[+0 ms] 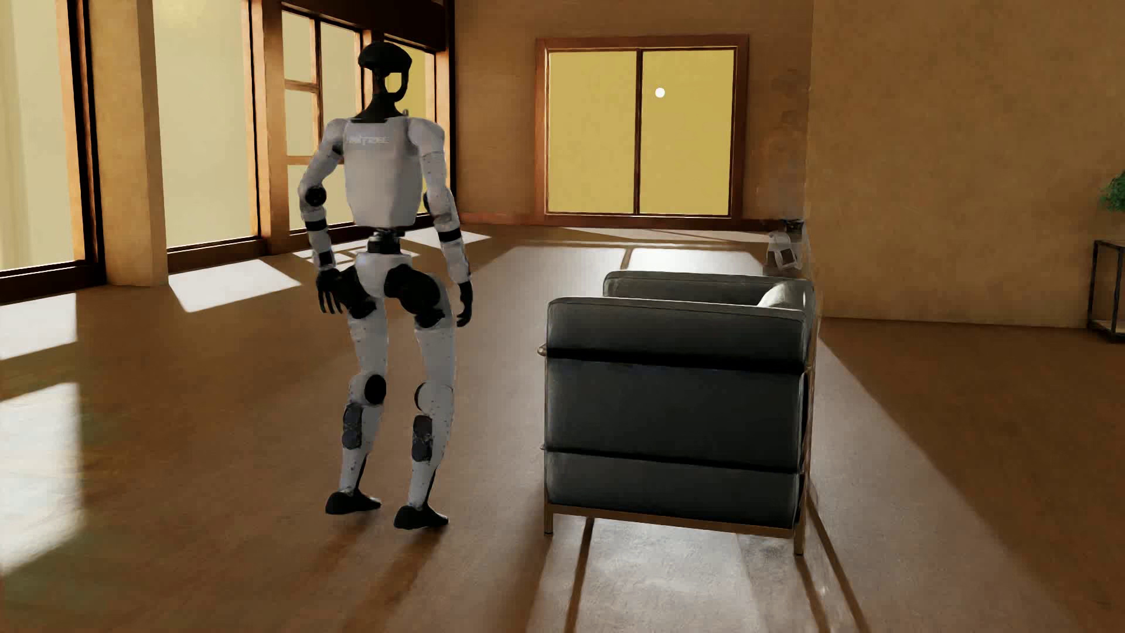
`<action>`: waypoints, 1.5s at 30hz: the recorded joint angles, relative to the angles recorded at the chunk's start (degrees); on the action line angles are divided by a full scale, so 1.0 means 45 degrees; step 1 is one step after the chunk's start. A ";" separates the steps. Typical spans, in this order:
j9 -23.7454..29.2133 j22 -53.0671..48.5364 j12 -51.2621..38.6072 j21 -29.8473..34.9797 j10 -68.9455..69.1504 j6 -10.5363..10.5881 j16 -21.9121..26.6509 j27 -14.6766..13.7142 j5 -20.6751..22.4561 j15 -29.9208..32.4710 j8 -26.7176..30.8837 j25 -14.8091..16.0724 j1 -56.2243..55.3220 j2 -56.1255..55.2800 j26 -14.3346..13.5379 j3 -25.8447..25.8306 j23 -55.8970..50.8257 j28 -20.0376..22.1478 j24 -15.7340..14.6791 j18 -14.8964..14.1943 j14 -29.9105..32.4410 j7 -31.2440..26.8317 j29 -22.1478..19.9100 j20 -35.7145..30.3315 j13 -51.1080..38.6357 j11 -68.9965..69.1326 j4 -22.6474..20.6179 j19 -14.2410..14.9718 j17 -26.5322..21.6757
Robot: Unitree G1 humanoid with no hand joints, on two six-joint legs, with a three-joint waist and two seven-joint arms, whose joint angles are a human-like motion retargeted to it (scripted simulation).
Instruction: Avoid the armchair
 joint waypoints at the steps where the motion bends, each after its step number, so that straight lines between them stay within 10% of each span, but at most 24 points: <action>1: -0.0076 -0.0100 -0.0076 0.0116 -0.0083 -0.0080 0.0040 0.0000 -0.0111 -0.0223 0.0000 0.0000 0.0090 0.0246 0.0000 0.0007 0.0000 0.0000 0.0000 0.0000 -0.0116 0.0000 0.0000 0.0175 0.0126 -0.0250 -0.0102 0.0000 0.0085; 21: -0.0365 -0.0331 -0.0058 0.0200 0.0432 -0.0206 -0.0771 0.0000 -0.0502 -0.1950 0.0000 0.0000 -0.0346 0.1470 0.0000 0.0901 0.0194 0.0000 0.0000 0.0000 -0.0981 0.0000 0.0000 -0.0391 -0.0340 -0.0760 -0.0567 0.0000 -0.0271; 27: 0.0109 0.0465 0.0076 -0.0689 0.0105 -0.0064 -0.0617 0.0000 -0.1324 0.0352 0.0000 0.0000 0.0625 -0.2438 0.0000 0.0499 0.0061 0.0000 0.0000 0.0000 -0.1971 0.0000 0.0000 -0.0683 -0.0449 0.5897 -0.0945 0.0000 -0.0298; 32: 0.0486 0.0362 0.0178 -0.1058 0.0124 0.0619 -0.0316 0.0000 -0.0709 -0.1459 0.0000 0.0000 0.1793 -0.5652 0.0000 -0.0979 -0.0416 0.0000 0.0000 0.0000 -0.2614 0.0000 0.0000 -0.0675 -0.0018 1.0653 -0.0463 0.0000 -0.0265; 45: -0.0088 -0.0568 -0.0573 0.0236 0.0210 0.0405 -0.0855 0.0000 -0.0637 0.1826 0.0000 0.0000 0.4236 -0.3534 0.0000 -0.2739 0.1462 0.0000 0.0000 0.0000 -0.2357 0.0000 0.0000 -0.0994 0.1303 -0.1374 0.0316 0.0000 -0.0207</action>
